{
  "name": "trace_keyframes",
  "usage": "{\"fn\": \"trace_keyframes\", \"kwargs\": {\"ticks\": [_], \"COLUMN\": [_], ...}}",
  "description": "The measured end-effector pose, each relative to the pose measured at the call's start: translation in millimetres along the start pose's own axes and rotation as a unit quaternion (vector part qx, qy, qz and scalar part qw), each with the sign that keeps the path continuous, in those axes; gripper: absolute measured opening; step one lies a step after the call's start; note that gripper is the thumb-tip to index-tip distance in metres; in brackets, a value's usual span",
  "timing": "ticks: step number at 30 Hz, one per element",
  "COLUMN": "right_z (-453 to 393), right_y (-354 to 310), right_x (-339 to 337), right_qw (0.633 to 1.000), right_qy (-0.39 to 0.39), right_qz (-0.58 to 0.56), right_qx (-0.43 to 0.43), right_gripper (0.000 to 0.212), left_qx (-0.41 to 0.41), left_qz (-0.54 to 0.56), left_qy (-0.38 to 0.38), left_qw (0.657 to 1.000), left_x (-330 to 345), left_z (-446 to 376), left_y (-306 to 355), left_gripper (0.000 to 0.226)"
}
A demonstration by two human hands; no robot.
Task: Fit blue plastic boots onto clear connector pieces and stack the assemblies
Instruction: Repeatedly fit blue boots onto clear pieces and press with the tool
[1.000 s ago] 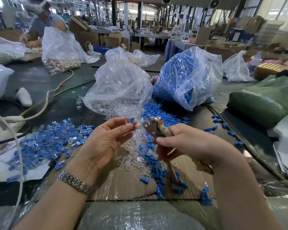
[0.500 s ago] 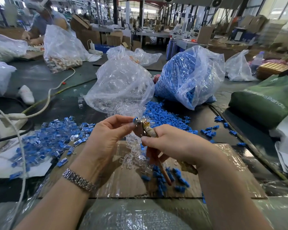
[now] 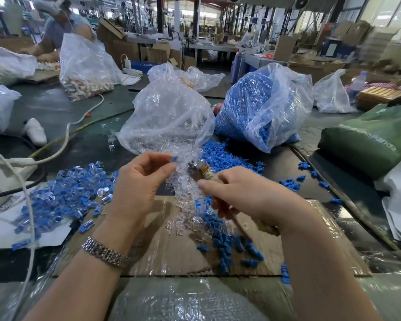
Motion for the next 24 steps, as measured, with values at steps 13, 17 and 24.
{"fn": "trace_keyframes", "kwargs": {"ticks": [13,17,24], "right_z": [3.7,3.8,-12.1], "right_y": [86.2,80.8,31.1], "right_x": [-39.5,-34.2,-9.4], "right_qw": [0.929,0.918,0.954], "right_qy": [0.131,0.126,0.15], "right_qz": [0.255,0.283,0.245], "right_qx": [0.232,0.248,0.091], "right_gripper": [0.037,0.05,0.021], "left_qx": [0.027,0.018,-0.007], "left_qz": [-0.452,-0.474,-0.443], "left_qy": [-0.104,-0.129,-0.112], "left_qw": [0.885,0.871,0.889], "left_x": [19.0,24.5,20.5], "left_z": [3.2,2.1,2.3], "left_y": [-12.2,-23.5,-23.3], "left_gripper": [0.021,0.014,0.012]}}
Point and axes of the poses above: each hand's wrist, its own z-axis away from the middle knuckle, its own x-axis out of the palm, y = z × x, the point moved 7 cm from there along -z, towards the middle knuckle, and after that the axes turned 5 degrees about -y, right-handed, at the moved point
